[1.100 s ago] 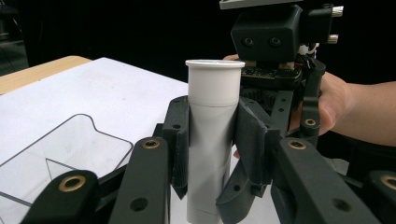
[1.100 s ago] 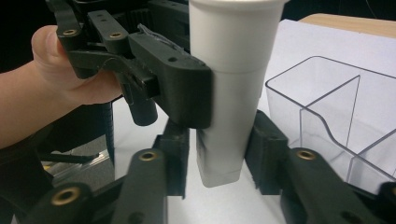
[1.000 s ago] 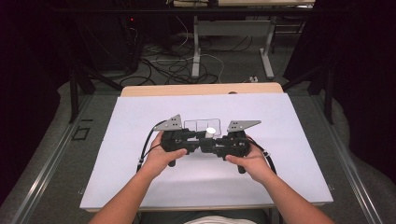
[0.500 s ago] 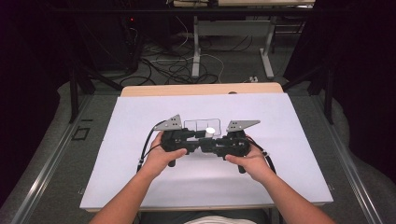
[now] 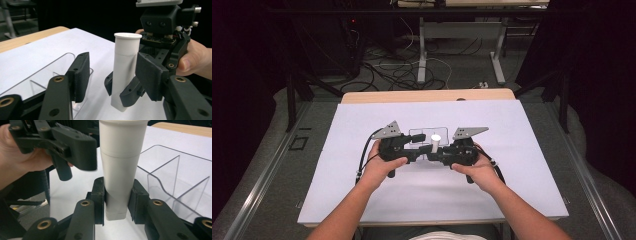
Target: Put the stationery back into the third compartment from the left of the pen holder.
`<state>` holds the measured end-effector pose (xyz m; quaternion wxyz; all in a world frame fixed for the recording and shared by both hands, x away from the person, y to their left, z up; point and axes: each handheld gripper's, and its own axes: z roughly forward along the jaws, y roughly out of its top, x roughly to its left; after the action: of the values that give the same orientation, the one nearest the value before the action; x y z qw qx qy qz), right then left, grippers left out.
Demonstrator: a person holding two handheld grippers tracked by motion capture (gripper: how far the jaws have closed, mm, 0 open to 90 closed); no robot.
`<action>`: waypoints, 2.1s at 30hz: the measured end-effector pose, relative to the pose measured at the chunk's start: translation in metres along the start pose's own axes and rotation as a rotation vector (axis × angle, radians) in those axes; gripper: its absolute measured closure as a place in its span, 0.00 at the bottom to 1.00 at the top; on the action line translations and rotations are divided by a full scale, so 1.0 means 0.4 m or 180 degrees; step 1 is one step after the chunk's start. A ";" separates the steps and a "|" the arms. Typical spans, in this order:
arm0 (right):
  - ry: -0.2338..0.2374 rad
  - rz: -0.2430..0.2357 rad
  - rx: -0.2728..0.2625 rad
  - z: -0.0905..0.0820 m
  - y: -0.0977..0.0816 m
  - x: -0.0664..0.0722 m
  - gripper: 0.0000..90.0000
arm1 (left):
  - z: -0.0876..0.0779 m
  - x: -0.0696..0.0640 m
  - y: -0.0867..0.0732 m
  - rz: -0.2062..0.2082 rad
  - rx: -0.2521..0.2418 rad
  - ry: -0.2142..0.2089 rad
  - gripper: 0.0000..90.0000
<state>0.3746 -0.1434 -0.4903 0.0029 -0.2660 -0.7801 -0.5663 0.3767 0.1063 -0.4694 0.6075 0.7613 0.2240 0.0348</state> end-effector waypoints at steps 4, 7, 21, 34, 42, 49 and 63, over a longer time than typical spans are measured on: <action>-0.0094 0.0005 -0.0013 -0.004 0.002 -0.013 0.77 | -0.018 0.001 0.003 0.0097 -0.0015 0.0181 0.46; -0.0164 0.0047 -0.0061 -0.007 0.004 -0.021 0.78 | -0.034 0.003 0.003 0.0111 -0.0057 0.0310 0.45; -0.0874 -0.0114 -0.0295 -0.013 0.024 -0.063 0.78 | -0.127 0.060 -0.036 -0.0121 -0.0069 0.1120 0.35; -0.1117 -0.0296 -0.0175 0.011 0.020 -0.088 0.78 | -0.159 0.100 -0.087 -0.0356 0.0188 0.1668 0.10; -0.1138 -0.0245 -0.0083 0.019 0.014 -0.095 0.77 | -0.171 0.111 -0.102 -0.0489 0.0236 0.1811 0.07; -0.1185 -0.0233 -0.0327 -0.018 0.020 -0.077 0.46 | -0.182 0.114 -0.105 -0.0492 0.0225 0.1880 0.08; -0.1590 -0.0080 -0.0459 -0.182 0.014 -0.077 0.20 | -0.235 0.111 -0.119 -0.0466 0.0230 0.2051 0.08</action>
<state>0.3819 -0.2194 -0.4685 -0.2157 -0.3874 -0.7175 -0.5371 0.3718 0.2164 -0.4995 0.4789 0.7141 0.4598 0.2221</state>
